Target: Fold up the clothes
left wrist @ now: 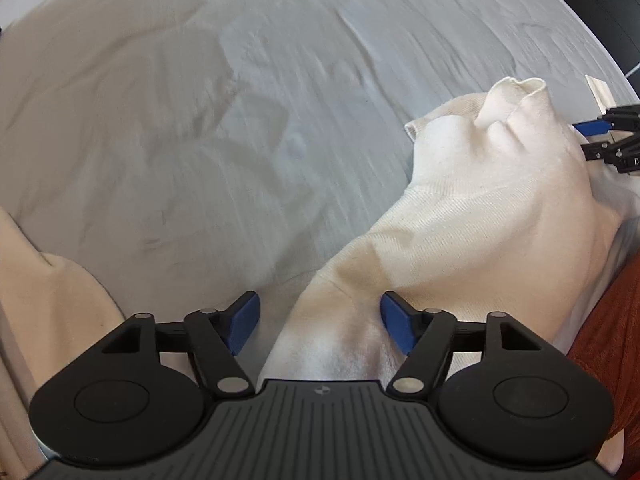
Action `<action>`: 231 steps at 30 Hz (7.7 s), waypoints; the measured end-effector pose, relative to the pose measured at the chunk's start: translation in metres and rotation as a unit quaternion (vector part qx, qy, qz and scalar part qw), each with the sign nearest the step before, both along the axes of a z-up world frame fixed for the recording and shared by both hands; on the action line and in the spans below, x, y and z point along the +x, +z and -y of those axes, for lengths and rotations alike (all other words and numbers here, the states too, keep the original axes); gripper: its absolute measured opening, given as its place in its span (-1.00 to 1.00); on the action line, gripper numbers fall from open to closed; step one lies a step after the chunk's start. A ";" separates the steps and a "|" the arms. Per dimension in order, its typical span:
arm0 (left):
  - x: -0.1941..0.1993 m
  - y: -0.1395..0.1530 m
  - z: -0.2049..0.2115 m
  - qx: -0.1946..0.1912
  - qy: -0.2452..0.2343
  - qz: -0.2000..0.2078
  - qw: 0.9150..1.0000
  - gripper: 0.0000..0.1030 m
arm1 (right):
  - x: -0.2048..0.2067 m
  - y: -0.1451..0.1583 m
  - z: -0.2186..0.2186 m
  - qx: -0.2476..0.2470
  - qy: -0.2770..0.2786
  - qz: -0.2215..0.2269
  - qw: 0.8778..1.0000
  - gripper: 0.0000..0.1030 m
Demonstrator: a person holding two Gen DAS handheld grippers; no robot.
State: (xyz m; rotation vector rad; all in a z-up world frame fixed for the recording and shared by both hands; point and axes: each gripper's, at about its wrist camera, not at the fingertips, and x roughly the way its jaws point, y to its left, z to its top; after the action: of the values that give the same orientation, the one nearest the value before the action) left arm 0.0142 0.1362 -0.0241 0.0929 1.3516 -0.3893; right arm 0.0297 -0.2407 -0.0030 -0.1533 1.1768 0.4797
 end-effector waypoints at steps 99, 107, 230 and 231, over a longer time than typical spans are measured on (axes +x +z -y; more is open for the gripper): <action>0.099 0.231 0.031 0.048 0.062 0.365 0.928 -0.82 | 0.002 0.253 -0.053 -0.019 -0.105 0.367 0.924 -0.80; 0.203 0.143 0.032 0.069 0.072 0.310 0.945 -0.82 | 0.138 0.164 -0.049 -0.032 -0.124 0.293 0.947 -0.80; -0.042 0.041 0.000 0.017 0.207 0.259 0.943 -0.59 | -0.075 0.102 0.088 -0.010 -0.333 0.032 0.942 -0.94; -0.040 0.040 -0.002 0.017 0.213 0.257 0.943 -0.59 | -0.067 0.107 0.098 -0.018 -0.338 0.036 0.940 -0.94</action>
State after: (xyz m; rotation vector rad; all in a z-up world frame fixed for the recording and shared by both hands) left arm -0.0255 0.1378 0.0158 -0.0677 0.8277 0.0315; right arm -0.0369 -0.3386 0.1041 0.2023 1.0872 -0.1535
